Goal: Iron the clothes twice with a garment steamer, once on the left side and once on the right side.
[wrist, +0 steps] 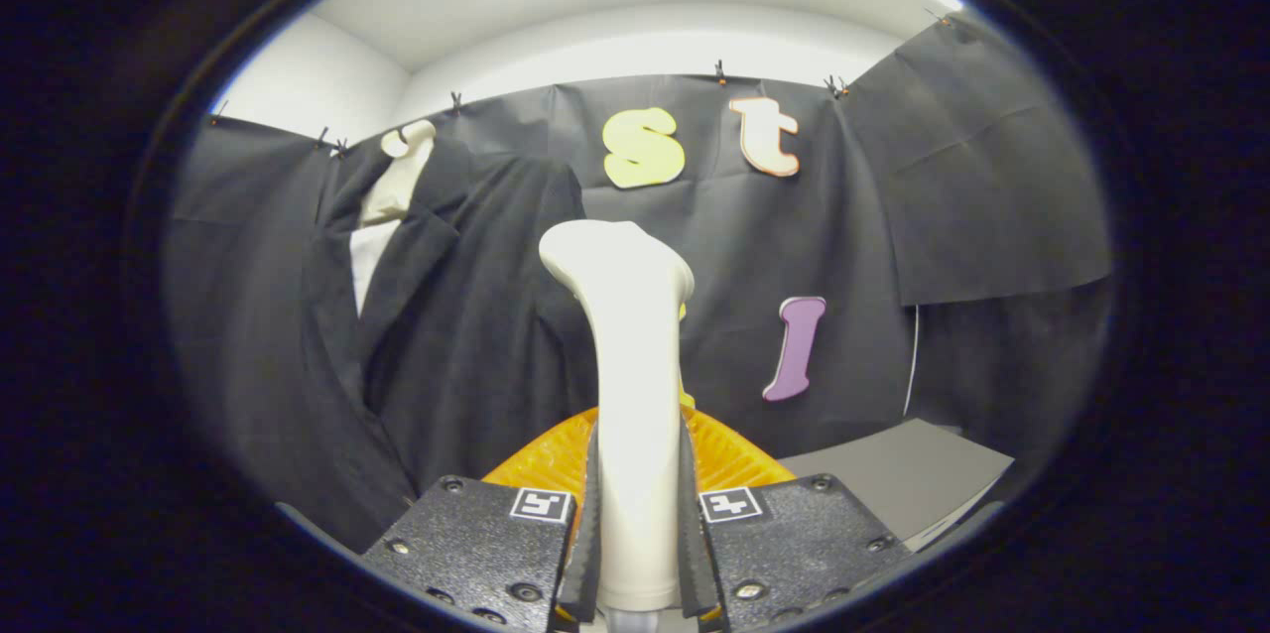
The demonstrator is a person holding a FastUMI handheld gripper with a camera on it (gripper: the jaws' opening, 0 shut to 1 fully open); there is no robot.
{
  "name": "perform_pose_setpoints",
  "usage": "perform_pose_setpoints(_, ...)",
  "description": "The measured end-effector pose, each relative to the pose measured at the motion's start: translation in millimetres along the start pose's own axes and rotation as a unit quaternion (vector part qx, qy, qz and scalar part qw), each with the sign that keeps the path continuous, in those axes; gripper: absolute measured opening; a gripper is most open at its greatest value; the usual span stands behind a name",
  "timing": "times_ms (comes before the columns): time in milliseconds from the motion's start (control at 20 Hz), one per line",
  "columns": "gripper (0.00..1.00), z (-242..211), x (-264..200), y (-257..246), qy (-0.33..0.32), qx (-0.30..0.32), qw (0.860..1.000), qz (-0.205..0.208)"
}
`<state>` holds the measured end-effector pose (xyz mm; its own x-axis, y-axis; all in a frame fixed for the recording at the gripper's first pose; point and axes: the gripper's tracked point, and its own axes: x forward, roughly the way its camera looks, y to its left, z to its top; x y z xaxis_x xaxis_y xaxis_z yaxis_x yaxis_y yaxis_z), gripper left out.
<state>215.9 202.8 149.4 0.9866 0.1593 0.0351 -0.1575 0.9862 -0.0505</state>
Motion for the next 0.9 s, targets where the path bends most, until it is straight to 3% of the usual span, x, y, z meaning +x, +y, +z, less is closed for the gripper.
perform_pose_setpoints(150,0.34,16,-2,24,-0.043,0.010,0.999,0.027)
perform_pose_setpoints(500,0.34,37,3,61,-0.108,0.005,0.993,0.041)
perform_pose_setpoints(900,0.34,25,25,100,-0.085,-0.030,0.995,0.044)
